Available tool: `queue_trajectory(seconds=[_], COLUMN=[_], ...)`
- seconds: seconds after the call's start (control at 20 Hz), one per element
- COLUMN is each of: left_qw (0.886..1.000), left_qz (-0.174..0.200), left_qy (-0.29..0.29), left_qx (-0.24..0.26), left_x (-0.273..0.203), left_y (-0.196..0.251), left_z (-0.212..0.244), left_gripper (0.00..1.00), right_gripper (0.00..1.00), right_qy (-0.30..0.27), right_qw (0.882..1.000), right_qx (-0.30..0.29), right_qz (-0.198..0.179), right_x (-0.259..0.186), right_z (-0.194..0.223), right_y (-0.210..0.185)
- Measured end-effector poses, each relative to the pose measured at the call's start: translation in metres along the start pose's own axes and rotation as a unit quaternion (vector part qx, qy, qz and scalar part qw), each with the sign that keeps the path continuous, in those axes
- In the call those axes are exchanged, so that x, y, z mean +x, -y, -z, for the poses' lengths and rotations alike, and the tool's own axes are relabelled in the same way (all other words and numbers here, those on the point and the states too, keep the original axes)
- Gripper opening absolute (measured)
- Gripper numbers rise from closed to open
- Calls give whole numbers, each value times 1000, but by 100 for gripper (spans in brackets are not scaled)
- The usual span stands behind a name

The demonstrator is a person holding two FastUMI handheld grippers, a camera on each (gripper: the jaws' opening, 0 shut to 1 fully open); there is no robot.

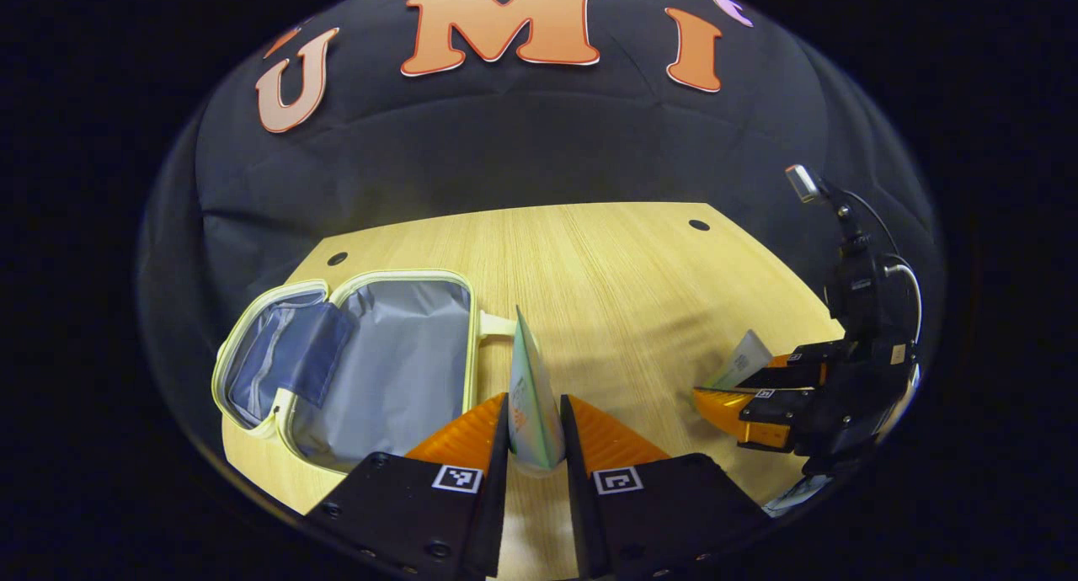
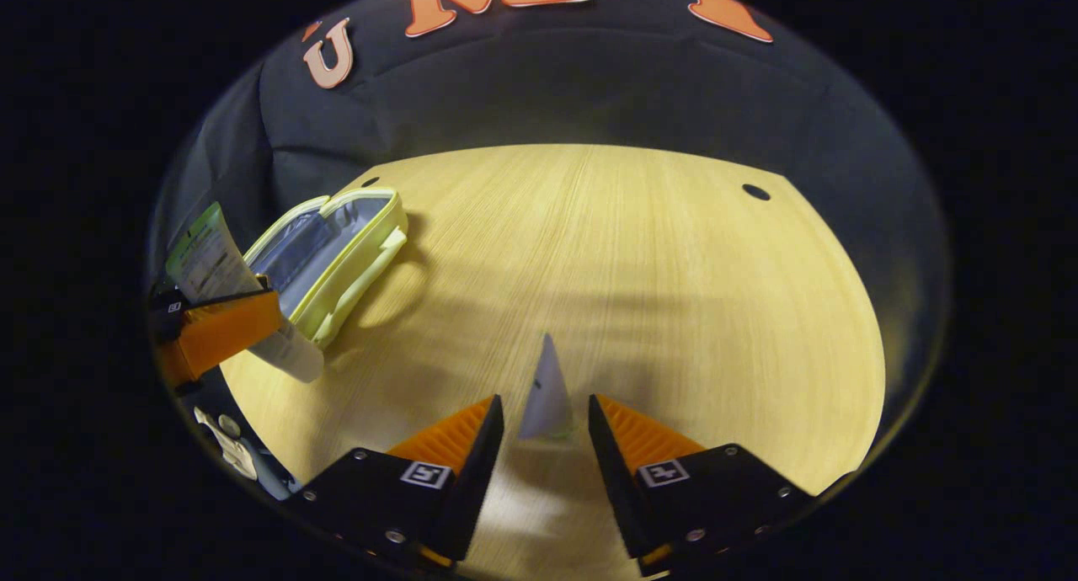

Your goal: First open the suitcase, pack the skin care products into it, and then close the suitcase.

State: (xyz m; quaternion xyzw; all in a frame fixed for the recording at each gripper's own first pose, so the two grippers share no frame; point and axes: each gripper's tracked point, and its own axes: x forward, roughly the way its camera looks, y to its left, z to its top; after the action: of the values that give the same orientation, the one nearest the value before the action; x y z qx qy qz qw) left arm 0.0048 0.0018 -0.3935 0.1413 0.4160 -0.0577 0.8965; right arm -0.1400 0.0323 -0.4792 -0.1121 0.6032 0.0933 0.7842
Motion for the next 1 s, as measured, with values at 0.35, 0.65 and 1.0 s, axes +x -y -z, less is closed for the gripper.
queue_trajectory(seconds=[0.35,0.65,1.0], left_qw=[1000,992,982], left_qz=[27,75,70], left_qy=[-12,-56,-169], left_qx=[4,-86,-54], left_x=[-2,-44,-54], left_y=[0,-33,-157], left_z=[-3,-15,-6], left_gripper=[33,33,34], right_gripper=[31,31,31], right_qy=[-16,-8,19], right_qw=[1000,999,997], right_qx=[4,1,35], right_qz=[-1,-45,-68], right_x=[-11,-49,-73], right_z=[0,-9,-44], right_y=[-2,-38,-80])
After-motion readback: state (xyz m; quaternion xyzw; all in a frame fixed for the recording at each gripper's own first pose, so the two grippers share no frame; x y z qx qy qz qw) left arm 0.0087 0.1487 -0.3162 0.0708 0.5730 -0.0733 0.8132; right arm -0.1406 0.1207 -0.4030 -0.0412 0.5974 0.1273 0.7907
